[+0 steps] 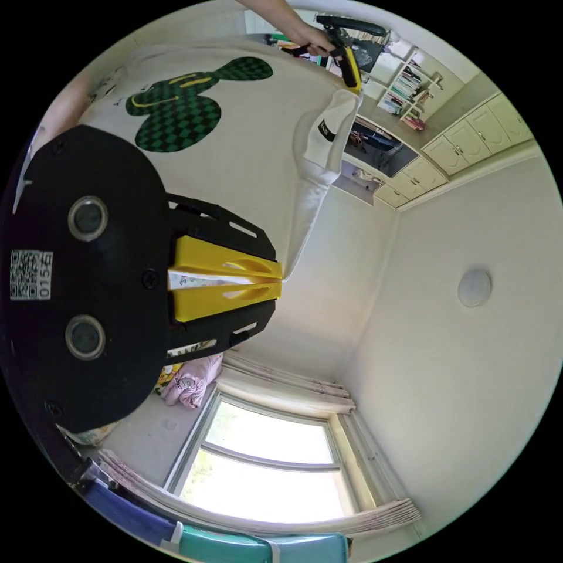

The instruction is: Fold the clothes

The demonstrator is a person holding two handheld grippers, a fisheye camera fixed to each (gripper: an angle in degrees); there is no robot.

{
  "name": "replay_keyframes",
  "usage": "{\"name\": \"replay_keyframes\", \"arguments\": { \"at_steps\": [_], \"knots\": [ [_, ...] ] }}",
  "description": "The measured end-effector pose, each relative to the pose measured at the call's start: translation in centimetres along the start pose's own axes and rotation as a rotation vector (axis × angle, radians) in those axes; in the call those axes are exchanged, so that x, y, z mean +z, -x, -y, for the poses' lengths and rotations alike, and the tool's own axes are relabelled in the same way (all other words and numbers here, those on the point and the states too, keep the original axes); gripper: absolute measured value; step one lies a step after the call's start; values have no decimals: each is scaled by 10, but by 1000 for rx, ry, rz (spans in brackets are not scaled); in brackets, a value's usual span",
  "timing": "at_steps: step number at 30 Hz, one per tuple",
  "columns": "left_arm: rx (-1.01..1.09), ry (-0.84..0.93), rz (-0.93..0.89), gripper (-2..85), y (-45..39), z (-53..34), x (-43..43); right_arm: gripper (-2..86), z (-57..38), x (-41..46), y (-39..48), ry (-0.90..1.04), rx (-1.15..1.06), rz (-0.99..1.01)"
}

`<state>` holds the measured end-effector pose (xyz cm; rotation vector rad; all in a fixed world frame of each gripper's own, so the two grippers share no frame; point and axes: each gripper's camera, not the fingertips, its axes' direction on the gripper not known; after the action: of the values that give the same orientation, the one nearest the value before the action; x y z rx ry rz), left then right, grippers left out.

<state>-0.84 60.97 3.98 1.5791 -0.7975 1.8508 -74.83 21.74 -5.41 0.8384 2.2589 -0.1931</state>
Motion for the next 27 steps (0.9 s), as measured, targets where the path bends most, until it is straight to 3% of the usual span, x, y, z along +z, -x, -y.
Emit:
{"name": "replay_keyframes", "arguments": {
  "at_steps": [4,10,15,18,22,27],
  "knots": [
    [3,88,25,1,7,-23,71,-10,-4,80,24,84,-24,-6],
    [-37,298,83,6,23,-107,237,-9,-49,276,102,266,-93,-36],
    [-49,529,67,26,33,-222,396,1,-150,486,193,517,-219,-131],
    [-147,746,20,82,39,-302,459,28,-229,568,221,734,-71,-38],
    [-215,845,-33,97,54,-377,466,66,-313,584,242,830,64,189],
    [-236,889,-275,104,91,-397,379,80,-375,448,233,819,59,536]
  ]
}}
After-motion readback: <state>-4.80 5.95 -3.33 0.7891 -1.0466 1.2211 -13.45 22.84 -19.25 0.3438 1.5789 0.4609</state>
